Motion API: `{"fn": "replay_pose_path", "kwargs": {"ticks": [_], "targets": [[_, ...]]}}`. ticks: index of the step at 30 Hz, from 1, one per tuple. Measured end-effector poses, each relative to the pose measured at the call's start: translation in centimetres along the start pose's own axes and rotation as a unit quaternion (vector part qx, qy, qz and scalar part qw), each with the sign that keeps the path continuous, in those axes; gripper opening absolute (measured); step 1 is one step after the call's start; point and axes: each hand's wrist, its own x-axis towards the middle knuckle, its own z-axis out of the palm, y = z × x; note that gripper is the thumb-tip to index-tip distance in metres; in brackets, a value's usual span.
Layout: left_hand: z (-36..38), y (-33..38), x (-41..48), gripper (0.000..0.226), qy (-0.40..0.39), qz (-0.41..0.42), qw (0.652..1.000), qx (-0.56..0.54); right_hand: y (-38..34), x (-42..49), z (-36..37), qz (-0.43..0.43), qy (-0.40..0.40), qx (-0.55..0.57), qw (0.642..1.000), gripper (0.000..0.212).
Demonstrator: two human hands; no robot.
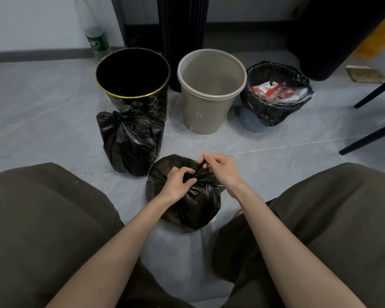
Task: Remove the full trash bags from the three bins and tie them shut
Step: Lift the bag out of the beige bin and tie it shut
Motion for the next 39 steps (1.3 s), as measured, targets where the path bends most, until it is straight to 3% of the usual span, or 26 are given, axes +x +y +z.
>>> {"fn": "replay_pose_path", "kwargs": {"ticks": [3, 7, 9, 13, 18, 22, 26, 28, 31, 34, 39], "targets": [[0.0, 0.1, 0.0, 0.012, 0.049, 0.009, 0.999, -0.020, -0.5, 0.0, 0.1, -0.010, -0.026, 0.034, 0.999, 0.026], [-0.7, 1.4, -0.7, 0.018, 0.095, -0.061, 0.962, -0.250, 1.0, 0.8, 0.1, 0.042, 0.055, 0.140, 0.988, 0.021], [-1.0, 1.8, -0.9, 0.021, 0.098, -0.081, 0.945, -0.300, 2.1, 0.9, 0.9, 0.072, 0.057, 0.144, 0.985, 0.014], [-1.2, 1.6, -1.0, 0.029, 0.089, -0.097, 0.920, -0.368, 3.6, 1.3, 2.8, 0.040, -0.011, -0.044, 0.998, 0.017], [-1.7, 1.1, -1.1, 0.031, 0.056, -0.140, 0.902, -0.405, 3.4, 1.1, 3.3, 0.007, -0.122, -0.214, 0.969, 0.021], [-1.8, 1.3, -1.5, 0.030, 0.024, -0.138, 0.917, -0.374, 4.3, 0.2, 3.8, 0.042, -0.131, -0.119, 0.983, 0.015], [-1.9, 1.2, -1.2, 0.026, 0.057, -0.125, 0.921, -0.364, 5.1, -0.1, 3.6, 0.100, -0.080, 0.042, 0.991, 0.013], [-2.1, 1.0, -0.8, 0.026, 0.082, -0.151, 0.908, -0.381, 5.2, -0.3, 3.7, 0.124, -0.070, 0.058, 0.988, 0.013], [-2.0, 1.1, -0.3, 0.044, 0.083, -0.202, 0.878, -0.426, 5.5, -0.1, 4.3, 0.108, -0.033, -0.019, 0.993, 0.019], [-2.2, 2.0, -0.5, 0.028, 0.090, -0.219, 0.857, -0.457, 5.9, 0.1, 4.9, 0.075, -0.012, -0.076, 0.994, 0.016], [-2.7, 2.4, -0.2, 0.020, 0.135, -0.261, 0.804, -0.517, 5.7, -0.1, 5.2, -0.013, -0.068, -0.235, 0.969, 0.018]]}}
